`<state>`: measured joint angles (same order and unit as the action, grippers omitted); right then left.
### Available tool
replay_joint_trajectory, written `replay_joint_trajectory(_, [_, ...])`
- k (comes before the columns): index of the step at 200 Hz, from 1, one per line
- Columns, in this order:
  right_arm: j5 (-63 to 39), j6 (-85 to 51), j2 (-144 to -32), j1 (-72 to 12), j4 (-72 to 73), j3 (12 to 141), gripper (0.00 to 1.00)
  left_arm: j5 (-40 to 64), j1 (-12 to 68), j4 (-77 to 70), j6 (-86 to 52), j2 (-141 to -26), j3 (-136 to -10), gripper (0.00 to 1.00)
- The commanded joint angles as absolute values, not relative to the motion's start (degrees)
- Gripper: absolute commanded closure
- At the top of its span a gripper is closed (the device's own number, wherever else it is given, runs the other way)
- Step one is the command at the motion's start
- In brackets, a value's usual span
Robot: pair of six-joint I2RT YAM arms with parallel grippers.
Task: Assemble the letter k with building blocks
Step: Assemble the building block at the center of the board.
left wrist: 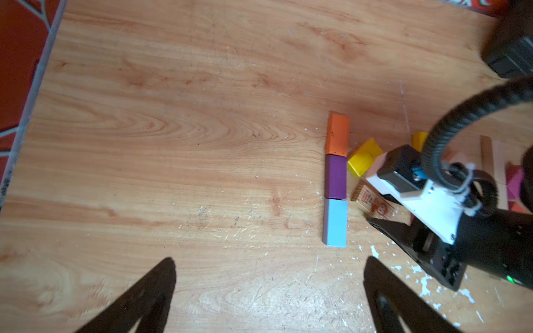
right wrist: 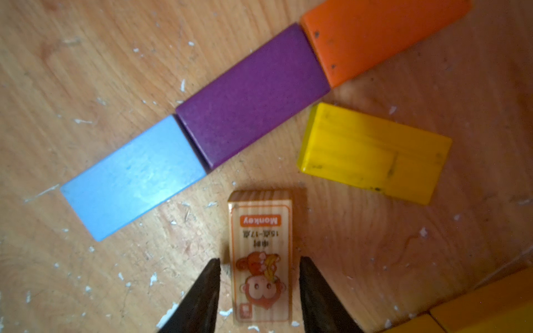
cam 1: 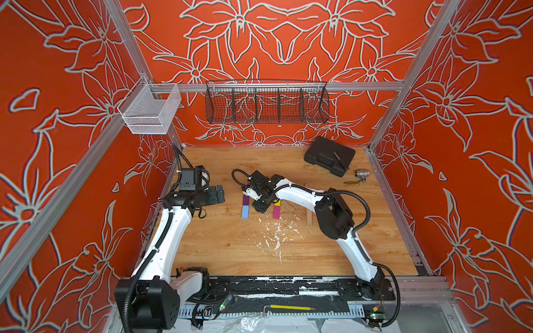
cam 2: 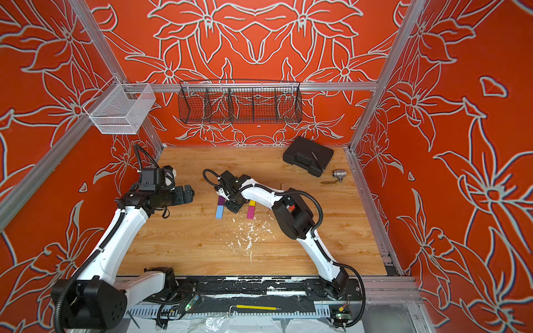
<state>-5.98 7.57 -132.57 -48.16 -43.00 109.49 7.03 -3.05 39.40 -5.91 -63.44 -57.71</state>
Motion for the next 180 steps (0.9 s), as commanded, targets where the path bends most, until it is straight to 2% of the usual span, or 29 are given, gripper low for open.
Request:
replay_joint_trajectory(1, [-6.9,4.9,-128.4,-47.6,-41.6,106.8,0.53,15.5,-3.3,36.8,-2.9,-58.5,-56.0,0.03])
replay_joint_trajectory(32, [-7.6,3.9,-126.6,-46.6,-39.3,103.4,0.53,23.4,-3.3,34.1,-0.4,-52.8,-54.0,0.04])
replay_joint_trajectory(67, [-8.0,4.8,-126.6,-46.4,-38.8,102.9,0.54,32.9,-3.2,33.1,1.2,-52.2,-54.1,0.06])
replay_joint_trajectory(180, [-10.9,4.0,-130.3,-46.6,-38.4,105.3,0.61,30.8,-3.1,33.8,1.2,-52.5,-54.2,0.07])
